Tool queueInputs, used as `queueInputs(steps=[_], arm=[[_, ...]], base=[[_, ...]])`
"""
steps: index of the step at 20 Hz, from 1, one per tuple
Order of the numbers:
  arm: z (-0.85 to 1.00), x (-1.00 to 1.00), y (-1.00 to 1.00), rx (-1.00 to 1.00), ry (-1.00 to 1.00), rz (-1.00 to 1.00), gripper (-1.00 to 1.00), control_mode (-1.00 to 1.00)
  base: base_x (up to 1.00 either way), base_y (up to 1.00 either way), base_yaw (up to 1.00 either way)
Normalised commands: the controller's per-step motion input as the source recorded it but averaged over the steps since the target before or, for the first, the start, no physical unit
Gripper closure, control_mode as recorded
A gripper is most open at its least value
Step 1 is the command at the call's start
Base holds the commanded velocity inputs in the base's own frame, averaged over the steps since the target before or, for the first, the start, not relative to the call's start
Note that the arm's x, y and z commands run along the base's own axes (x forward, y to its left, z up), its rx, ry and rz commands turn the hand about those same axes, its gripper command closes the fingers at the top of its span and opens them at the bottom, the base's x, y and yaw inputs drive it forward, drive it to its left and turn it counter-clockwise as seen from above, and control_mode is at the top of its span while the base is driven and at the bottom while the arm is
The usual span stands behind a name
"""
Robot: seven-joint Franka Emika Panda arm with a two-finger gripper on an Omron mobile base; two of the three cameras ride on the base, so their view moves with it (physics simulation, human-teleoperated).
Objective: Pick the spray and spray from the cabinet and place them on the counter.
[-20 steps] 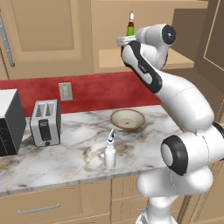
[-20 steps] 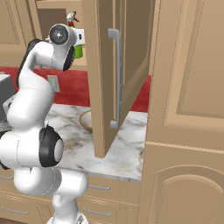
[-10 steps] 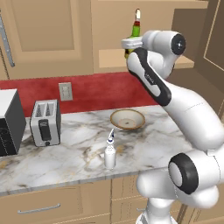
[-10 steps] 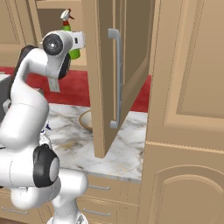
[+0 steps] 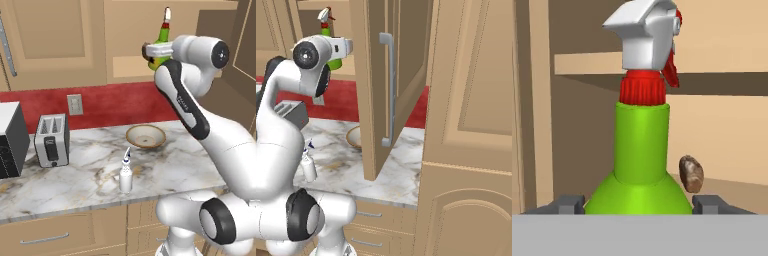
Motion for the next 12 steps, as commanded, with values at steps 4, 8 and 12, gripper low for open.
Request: queueInputs(steps=[4,8,12], arm=[[0.03,-0.54,-0.05,0.03,0.09,0.00,1.00,-1.00],[-0.02,-0.47,-0.01,0.02,0.05,0.00,1.00,-1.00],[-0.06,-0.48,0.00,0.00,0.00,0.00,1.00,-1.00]], base=[[0.00,0.00,0.00],[0.00,0.00,0.00],[0.00,0.00,0.00]])
